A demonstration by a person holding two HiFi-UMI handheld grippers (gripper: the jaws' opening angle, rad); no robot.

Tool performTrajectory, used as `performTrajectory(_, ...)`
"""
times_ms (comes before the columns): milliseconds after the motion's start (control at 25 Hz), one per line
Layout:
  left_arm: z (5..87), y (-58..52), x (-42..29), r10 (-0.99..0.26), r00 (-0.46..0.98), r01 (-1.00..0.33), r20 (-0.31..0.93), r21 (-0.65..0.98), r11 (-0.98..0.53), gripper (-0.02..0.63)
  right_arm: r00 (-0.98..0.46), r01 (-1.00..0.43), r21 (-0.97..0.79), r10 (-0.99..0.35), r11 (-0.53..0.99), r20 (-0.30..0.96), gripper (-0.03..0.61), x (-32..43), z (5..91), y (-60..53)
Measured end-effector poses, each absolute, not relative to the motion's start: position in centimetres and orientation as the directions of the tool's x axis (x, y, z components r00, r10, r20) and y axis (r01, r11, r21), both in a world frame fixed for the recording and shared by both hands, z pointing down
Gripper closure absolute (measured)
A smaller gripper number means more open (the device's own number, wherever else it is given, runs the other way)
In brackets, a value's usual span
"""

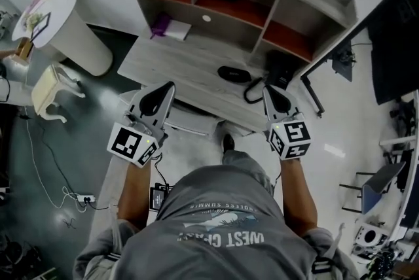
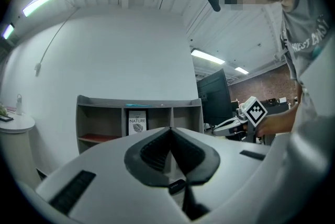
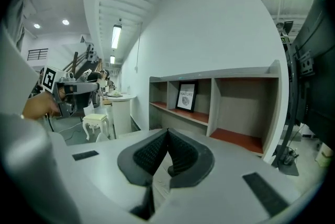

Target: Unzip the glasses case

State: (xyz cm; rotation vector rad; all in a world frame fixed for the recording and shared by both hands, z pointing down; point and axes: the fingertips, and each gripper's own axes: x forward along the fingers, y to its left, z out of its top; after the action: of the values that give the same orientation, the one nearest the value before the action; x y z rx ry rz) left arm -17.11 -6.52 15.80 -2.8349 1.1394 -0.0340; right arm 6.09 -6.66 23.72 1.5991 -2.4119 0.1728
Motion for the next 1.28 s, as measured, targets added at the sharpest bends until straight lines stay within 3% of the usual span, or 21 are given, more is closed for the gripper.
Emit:
performTrajectory(400,19.1,-11.5,-15.2,-0.712,0.697,-0.71,0.085,-0.051,-0.702,0.615,-0.426,-0.887,0.021,-0.835,0.461,0.348,0.566,7.1,29.9,-13.6)
performTrajectory(800,23.5,-15.3,-13.4,-0.707,0.685,-0.716,0.176,-0.019,-0.698,0.615,-0.459,-0.815,0.14,-0.774,0.562,0.437,0.561,8.0,37.9,-18.6)
performTrajectory(1080,26.7,-17.0,-12.1,-0.689,0.686,-0.711,0.232,0.014,-0.703,0.614,-0.486,-0.726,0.22,-0.713,0.651,0.506,0.555,8.0,44.2,-20.5)
performTrajectory(1280,28.8,-18.0,-11.6,-0.681,0.683,-0.712,0.264,0.036,-0.701,0.614,-0.492,-0.59,0.341,-0.66,0.732,0.568,0.537,7.7,49.3,-21.3)
